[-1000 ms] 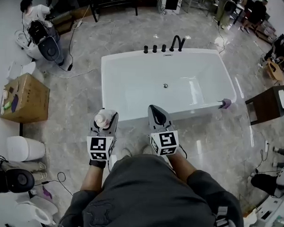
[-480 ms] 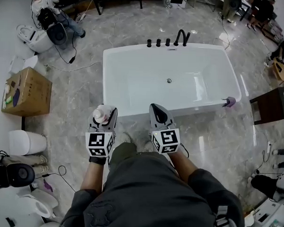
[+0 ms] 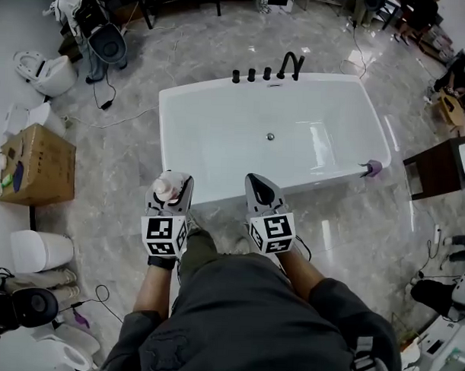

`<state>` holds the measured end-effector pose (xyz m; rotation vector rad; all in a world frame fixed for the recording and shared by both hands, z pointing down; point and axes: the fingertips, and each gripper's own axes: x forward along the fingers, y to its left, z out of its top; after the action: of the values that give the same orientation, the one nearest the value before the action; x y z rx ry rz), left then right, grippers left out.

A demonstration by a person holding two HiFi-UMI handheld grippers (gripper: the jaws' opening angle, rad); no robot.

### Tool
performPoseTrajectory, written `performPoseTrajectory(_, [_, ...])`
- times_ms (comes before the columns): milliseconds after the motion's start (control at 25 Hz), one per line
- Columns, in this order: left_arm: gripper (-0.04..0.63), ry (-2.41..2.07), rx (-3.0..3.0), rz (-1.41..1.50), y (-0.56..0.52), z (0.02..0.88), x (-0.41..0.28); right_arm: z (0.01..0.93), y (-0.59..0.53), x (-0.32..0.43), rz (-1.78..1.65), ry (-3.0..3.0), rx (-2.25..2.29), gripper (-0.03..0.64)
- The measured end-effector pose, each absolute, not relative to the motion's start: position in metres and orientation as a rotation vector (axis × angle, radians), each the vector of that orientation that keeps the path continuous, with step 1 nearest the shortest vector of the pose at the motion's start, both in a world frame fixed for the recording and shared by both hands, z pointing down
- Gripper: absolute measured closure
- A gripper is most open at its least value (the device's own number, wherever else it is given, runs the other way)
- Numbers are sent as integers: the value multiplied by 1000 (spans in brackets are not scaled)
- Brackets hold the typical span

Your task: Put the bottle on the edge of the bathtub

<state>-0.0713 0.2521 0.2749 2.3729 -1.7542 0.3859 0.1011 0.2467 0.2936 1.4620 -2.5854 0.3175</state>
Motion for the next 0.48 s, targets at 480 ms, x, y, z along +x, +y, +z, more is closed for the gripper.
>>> performPoseTrajectory(480, [368,-1602,2456,372,103,299,-145,306,114,14,324,-2475,1570,615])
